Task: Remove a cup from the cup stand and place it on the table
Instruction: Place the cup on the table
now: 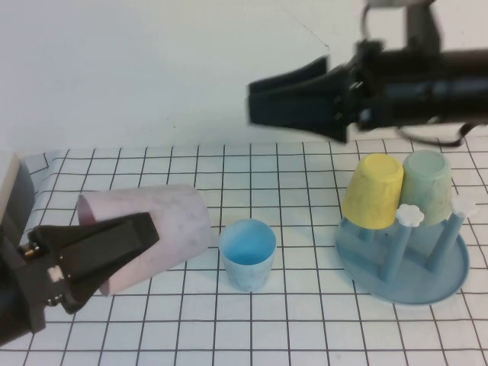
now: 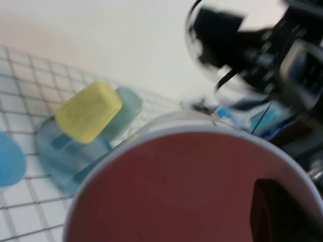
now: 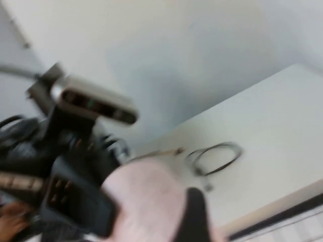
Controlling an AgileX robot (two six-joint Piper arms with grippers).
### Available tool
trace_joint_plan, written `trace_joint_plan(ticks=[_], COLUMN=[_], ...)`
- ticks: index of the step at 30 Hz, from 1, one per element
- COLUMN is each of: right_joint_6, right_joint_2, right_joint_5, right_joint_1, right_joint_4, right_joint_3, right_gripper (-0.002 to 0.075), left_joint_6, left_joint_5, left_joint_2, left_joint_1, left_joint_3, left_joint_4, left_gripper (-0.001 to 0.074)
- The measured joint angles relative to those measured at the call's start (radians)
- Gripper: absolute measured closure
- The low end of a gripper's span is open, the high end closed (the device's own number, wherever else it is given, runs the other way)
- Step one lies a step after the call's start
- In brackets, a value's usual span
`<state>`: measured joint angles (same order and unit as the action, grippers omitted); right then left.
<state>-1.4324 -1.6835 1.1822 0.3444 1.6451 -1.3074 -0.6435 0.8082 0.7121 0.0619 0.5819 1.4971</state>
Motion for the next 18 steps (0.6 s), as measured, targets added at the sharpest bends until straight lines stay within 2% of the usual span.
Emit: trace_joint_plan(ticks=[2,4,7,13,15,18], right_joint_6=[0.019,0.041,0.114,0.400,0.490,0.582], right_joint_2=[0.033,0.080,0.158,0.317,0.363,0.430], right_joint_5=[0.000,0.000,0.011,0.046,0.051,0.051], right_joint_1=[-0.055,-0.094,-0.114,-0.116,-0.116,-0.116], right_joint_4=[-0.073,-0.180,-0.391,-0.933,-1.060,-1.184], right_joint_3=[-0.026,-0.042,-0.048,-0.050,-0.050,-0.050], right_gripper=[0.0340,0.0530,0.0665,0.0716,0.0719,0.0720], left_joint_6=[0.049,0.110,0.163,0.224,0.253,0.300], left_joint_5=[0.035,0.092,0.170,0.229,0.227,0.212], left_joint_2=[0.038,0.093,0.185,0.418,0.494,0.606], left_joint_1=[0.000,0.000,0.000,0.024,0.072,0.198], left_joint_3=[0.061,0.147,0.285,0.570,0.666,0.786], left_joint_4=[-0.115,-0.260,-0.451,-0.627,-0.671,-0.783], left_gripper=[0.0727,0.0727,0.0727,0.0727,0.0728,0.0728])
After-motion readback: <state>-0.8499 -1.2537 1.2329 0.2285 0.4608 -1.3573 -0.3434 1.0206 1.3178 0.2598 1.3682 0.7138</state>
